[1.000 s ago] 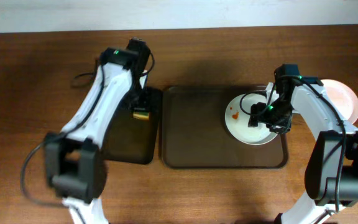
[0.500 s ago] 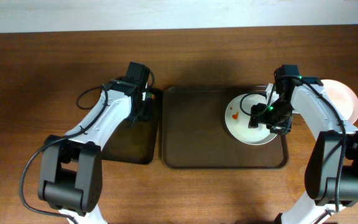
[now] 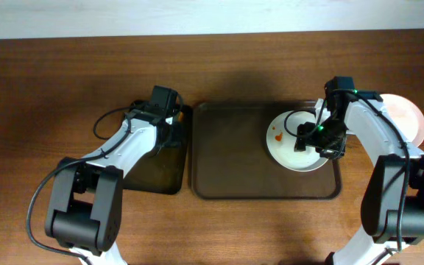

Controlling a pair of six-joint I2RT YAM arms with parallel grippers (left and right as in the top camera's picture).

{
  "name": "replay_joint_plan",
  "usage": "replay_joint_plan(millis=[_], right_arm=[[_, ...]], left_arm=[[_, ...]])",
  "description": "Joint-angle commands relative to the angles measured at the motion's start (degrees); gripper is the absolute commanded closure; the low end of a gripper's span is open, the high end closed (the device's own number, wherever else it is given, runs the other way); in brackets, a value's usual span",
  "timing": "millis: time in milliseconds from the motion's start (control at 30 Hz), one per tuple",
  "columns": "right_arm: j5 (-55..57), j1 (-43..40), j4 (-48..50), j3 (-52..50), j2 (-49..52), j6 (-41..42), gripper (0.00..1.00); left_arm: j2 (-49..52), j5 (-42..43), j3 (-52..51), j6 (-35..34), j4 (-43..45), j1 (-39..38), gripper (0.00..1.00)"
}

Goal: Clean dirty plates on tray and stack at the side

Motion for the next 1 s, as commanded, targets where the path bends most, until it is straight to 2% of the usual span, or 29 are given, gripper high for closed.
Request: replay_joint_plan(millis=[0,100,167,267,333,500,533,567,600,733,767,800,833,867,967], right_arm=[[0.31,0.04,0.02,0.46,-0.52,0.02,0.26],[0.31,0.04,0.0,0.46,-0.52,0.02,0.26],[0.31,0.04,-0.02,0.46,-0.52,0.02,0.26],[0.31,0.07,0.0,0.46,-0.52,0.02,0.26],[0.33,0.04,0.0,0.46,-0.52,0.02,0.26],[0.33,0.04,0.0,0.46,-0.52,0.02,0.26],[0.31,0.04,0.0,0.46,-0.52,0.02,0.26],[0.33,0.04,0.0,0.46,-0.52,0.02,0.26],[0.33,0.04,0.0,0.46,-0.52,0.02,0.26],[0.33,0.04,0.0,0.46,-0.52,0.02,0.26],[0.31,0.04,0.0,0.46,-0.52,0.02,0.26],[0.31,0.04,0.0,0.46,-0.52,0.02,0.26],[0.33,0.04,0.0,0.46,-0.52,0.02,0.26],[0.33,0.04,0.0,0.46,-0.52,0.02,0.26],[0.33,0.04,0.0,0.46,-0.52,0.02,0.26]], left_arm=[[0.59,-0.85,-3.06,-0.11,2.4,0.33,0.45],[0.59,-0.85,-4.52,-0.11,4.92,0.33,0.48],[0.59,-0.85,-4.66,-0.11,5.25,0.33,0.54],[0.59,-0.85,-4.66,-0.11,6.49,0.33,0.79],[0.59,-0.83,-4.66,-0.11,6.73,0.33,1.0],[0.59,-0.83,-4.63,-0.11,6.75,0.33,1.0],[0.59,-0.83,-4.66,-0.11,6.75,0.33,0.75],[0.59,-0.83,-4.63,-0.11,6.75,0.33,0.39],[0.59,-0.83,-4.63,-0.11,6.75,0.33,0.26],[0.59,-0.81,-4.66,-0.11,6.73,0.33,0.23],[0.59,-0.81,-4.66,-0.11,6.73,0.33,0.27],[0.59,-0.79,-4.72,-0.11,6.73,0.33,0.45],[0.59,-0.57,-4.79,-0.11,6.73,0.33,0.82],[0.59,-0.39,-4.85,-0.11,6.73,0.33,1.0],[0.59,-0.39,-4.87,-0.11,6.75,0.33,1.0]])
